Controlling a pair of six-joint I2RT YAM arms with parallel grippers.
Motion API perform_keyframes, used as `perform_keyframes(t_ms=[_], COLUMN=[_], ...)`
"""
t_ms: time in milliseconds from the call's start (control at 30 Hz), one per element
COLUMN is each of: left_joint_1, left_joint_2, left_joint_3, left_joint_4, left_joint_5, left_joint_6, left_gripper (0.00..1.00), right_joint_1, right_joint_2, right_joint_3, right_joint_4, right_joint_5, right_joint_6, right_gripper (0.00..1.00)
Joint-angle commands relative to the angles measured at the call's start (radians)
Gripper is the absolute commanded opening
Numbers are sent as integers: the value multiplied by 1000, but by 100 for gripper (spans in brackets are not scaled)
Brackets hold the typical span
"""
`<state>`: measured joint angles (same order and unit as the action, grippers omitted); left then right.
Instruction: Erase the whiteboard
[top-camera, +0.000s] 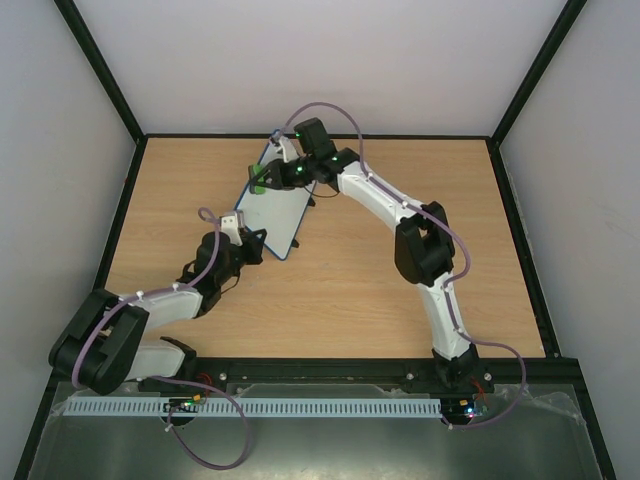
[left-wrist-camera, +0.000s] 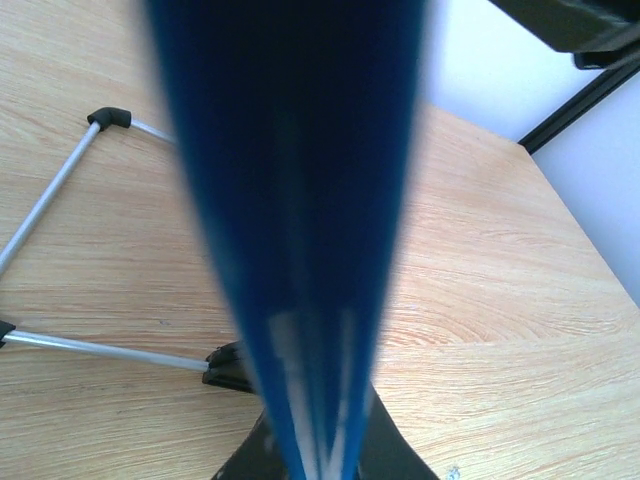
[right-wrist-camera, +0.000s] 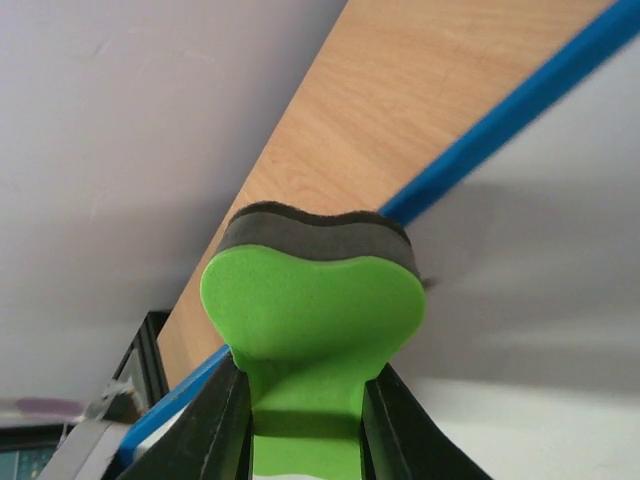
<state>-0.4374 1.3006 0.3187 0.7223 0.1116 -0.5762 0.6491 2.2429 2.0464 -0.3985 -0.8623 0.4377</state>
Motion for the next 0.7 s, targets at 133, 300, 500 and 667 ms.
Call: perform_keyframes(t_ms=[133,300,500,667], left_joint_1=[-47,-47,-47,-47], left_joint_2=[-12,-32,-36,-54], left_joint_3=[-34,-42,-50,-52], left_joint_4=[-147,-156,-159,-162], left_joint_5=[224,220,216,206], left_joint_6=[46,37,35,32], left_gripper=[3,3,3,3], right_joint_1=[-127,-199,-256,-295], right_joint_2=[143,226,254,167], right_joint_3=[17,81,71,-61], right_joint_4=[82,65,69,93], right_joint_5=[172,221,230,225], right_joint_6=[8,-34,-53,-75], right_gripper=[2,2,2,2])
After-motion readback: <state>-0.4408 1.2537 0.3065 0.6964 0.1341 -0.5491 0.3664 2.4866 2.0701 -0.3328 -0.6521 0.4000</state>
